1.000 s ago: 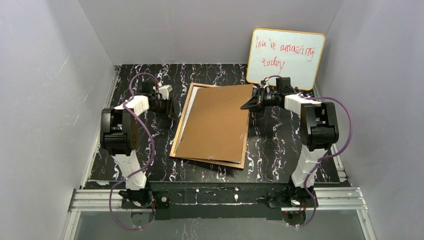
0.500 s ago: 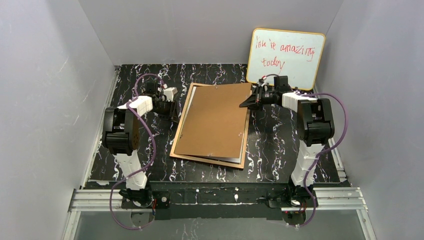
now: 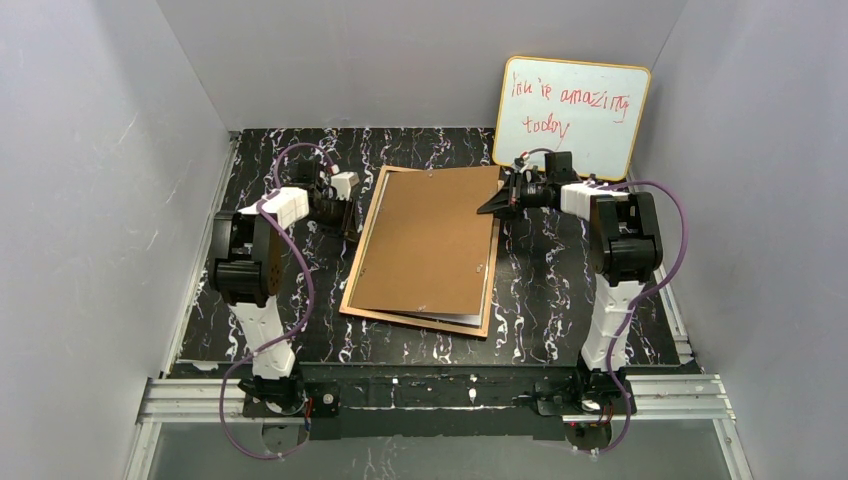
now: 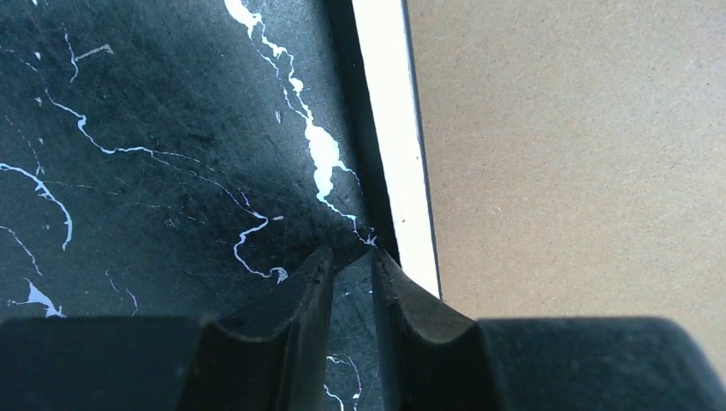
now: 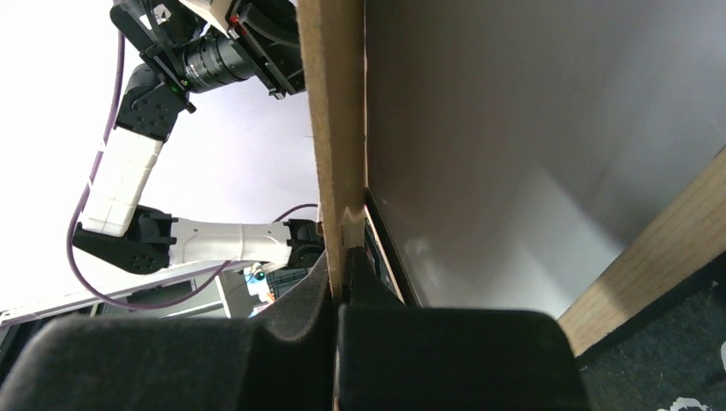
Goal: Put the photo into the frame
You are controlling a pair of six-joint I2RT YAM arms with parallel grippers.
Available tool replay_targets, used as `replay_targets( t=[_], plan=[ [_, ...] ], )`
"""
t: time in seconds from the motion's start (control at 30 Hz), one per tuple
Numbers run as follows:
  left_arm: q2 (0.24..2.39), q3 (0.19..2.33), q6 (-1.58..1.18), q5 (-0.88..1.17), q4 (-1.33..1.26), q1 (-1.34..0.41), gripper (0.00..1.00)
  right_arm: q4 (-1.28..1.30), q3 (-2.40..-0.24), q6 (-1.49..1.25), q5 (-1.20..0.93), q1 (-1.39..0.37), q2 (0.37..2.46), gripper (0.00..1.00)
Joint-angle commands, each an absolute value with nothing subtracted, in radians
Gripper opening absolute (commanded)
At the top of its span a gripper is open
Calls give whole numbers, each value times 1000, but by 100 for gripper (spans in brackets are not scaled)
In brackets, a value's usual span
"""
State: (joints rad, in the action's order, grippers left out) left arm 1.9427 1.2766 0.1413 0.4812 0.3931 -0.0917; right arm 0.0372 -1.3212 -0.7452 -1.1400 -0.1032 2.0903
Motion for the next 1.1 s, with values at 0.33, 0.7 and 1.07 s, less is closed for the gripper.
replay_targets(
  t=[0.33,0.7,1.07],
  plan=[
    [2002,1295,191,448,456,-125,18,-45,-1363,-770,-1193,-122,2114,1],
    [2023,1322,229,428,492,-155,16,-165,-1305,-844,-1166,-159,2110,1],
    [2013,1311,233,430,494,-155,14,39,-1337,-717,-953,-196,2072,28]
  ],
)
